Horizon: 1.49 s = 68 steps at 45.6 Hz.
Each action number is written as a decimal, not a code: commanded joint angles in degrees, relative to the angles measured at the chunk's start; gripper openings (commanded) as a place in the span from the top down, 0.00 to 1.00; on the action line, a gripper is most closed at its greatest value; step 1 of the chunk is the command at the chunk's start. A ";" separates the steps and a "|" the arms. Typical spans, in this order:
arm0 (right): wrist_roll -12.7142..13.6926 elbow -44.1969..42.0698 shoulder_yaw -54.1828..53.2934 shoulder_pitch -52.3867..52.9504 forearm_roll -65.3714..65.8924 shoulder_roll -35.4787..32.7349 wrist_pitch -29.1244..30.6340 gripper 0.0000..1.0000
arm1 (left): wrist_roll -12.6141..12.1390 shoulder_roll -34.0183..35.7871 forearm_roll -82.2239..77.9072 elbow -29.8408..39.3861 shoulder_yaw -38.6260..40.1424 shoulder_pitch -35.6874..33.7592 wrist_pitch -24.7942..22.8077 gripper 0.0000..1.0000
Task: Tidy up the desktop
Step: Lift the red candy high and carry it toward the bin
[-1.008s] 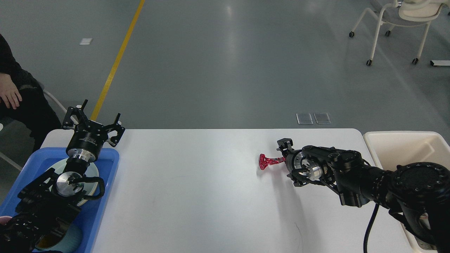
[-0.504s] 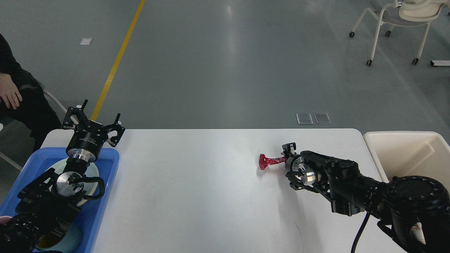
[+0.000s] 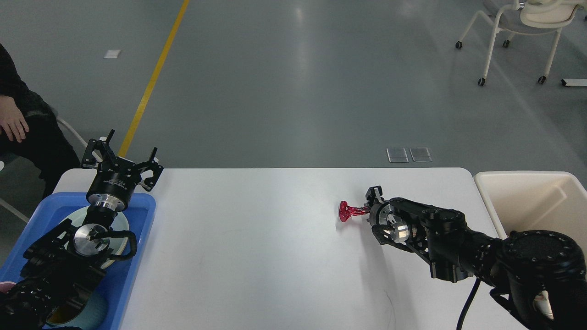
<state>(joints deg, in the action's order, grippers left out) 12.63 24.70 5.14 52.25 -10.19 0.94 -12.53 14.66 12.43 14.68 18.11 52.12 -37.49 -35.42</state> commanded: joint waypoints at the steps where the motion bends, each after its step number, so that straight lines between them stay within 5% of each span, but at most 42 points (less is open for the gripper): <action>1: -0.24 0.08 -0.04 -0.04 0.96 0.29 0.05 0.69 | 0.02 0.05 0.00 0.00 0.00 0.05 0.00 0.01; 10: -0.32 0.26 -0.04 -0.13 2.19 0.20 0.40 1.00 | 0.02 0.05 0.00 0.00 0.00 -0.04 0.00 0.01; 18: -0.50 1.84 0.39 0.22 4.38 -1.20 2.06 1.00 | 0.02 0.05 0.00 0.00 0.00 -0.04 0.00 0.01; 27: 2.22 15.10 11.18 11.28 11.50 -15.16 10.32 1.00 | 0.01 0.05 0.00 0.00 0.00 -0.04 0.00 0.01; 38: 2.93 34.27 39.22 48.70 14.57 -34.16 33.51 1.00 | -0.07 0.05 0.00 0.00 0.00 0.05 -0.08 0.01; 46: 1.70 36.73 49.96 75.43 21.79 -36.01 60.13 1.00 | -0.07 0.05 -0.08 0.00 0.00 0.05 -0.09 0.01; 50: 1.52 38.93 52.33 84.40 24.59 -36.36 67.18 1.00 | -0.07 0.05 -0.08 0.00 0.00 0.05 -0.17 0.01; 61: -1.03 40.25 60.68 89.17 30.67 -36.71 67.53 1.00 | 0.02 0.05 0.00 0.00 0.00 0.05 -0.17 0.01; 68: -1.90 36.31 63.41 80.67 37.33 -44.61 63.60 1.00 | -0.07 0.05 0.00 0.00 0.00 0.05 -0.17 0.01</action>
<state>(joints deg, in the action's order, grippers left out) 11.57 64.27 67.24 140.10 21.80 -37.75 54.74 14.61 12.48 14.63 18.10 52.12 -37.44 -35.57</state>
